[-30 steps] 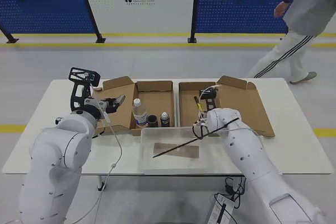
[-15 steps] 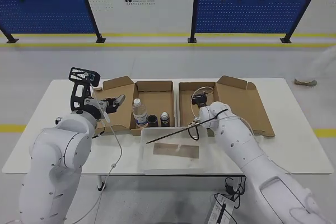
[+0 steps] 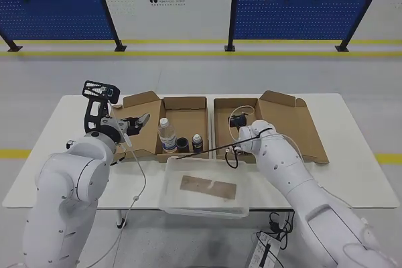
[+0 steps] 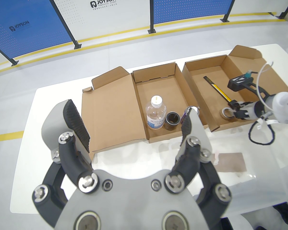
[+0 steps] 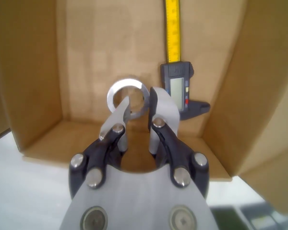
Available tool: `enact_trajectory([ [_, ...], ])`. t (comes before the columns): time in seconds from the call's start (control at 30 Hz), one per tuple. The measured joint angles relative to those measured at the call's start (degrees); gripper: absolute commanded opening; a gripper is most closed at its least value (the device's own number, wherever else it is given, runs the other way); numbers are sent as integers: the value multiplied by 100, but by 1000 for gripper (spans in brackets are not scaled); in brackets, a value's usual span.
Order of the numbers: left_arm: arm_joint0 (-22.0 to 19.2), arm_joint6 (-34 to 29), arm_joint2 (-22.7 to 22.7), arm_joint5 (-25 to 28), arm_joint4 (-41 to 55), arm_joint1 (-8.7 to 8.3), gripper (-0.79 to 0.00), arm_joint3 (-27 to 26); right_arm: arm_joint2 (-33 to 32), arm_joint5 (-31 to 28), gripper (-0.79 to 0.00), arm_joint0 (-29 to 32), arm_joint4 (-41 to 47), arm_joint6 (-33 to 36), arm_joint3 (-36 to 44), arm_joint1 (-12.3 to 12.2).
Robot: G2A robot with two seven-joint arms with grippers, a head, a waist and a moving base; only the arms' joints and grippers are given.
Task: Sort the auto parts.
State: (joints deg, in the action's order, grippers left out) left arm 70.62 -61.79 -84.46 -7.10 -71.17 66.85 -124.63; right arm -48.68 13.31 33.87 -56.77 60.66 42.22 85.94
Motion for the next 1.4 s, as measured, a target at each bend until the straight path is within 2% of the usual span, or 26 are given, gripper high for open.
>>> enact_trajectory([
  [0.13, 0, 0, 0, 0, 0, 0, 0, 0, -21, -13, -428, -22, 11, -53, -50, 18],
  [0.17, 0, 0, 0, 0, 0, 0, 0, 0, -31, -9, -348, -22, 19, -67, -49, 20],
  [0.2, 0, 0, 0, 0, 0, 0, 0, 0, -50, 0, 0, -19, 34, -91, -36, 22],
  [0.47, 0, 0, 0, 0, 0, 0, 0, 0, -463, 38, 0, 165, 302, -380, 471, -77],
  [0.67, 0, 0, 0, 0, 0, 0, 0, 0, -1072, -51, 0, 702, 422, -495, 1798, -299],
  [0.77, 0, 0, 0, 0, 0, 0, 0, 0, -1555, -229, 0, 1176, 699, -545, 2719, -432],
  [1.0, 110, 180, -40, 32, 17, 0, 0, 26, -2955, -1085, 0, 2630, 2389, -1162, 4656, -642],
  [1.23, 409, 457, -175, 226, -69, -16, 0, -131, -3838, -1699, 0, 3948, 3792, -2014, 5613, -716],
  [1.4, 572, 504, -211, 385, -61, -24, 0, -186, -4264, -1493, 0, 4797, 4010, -2331, 6326, -770],
])
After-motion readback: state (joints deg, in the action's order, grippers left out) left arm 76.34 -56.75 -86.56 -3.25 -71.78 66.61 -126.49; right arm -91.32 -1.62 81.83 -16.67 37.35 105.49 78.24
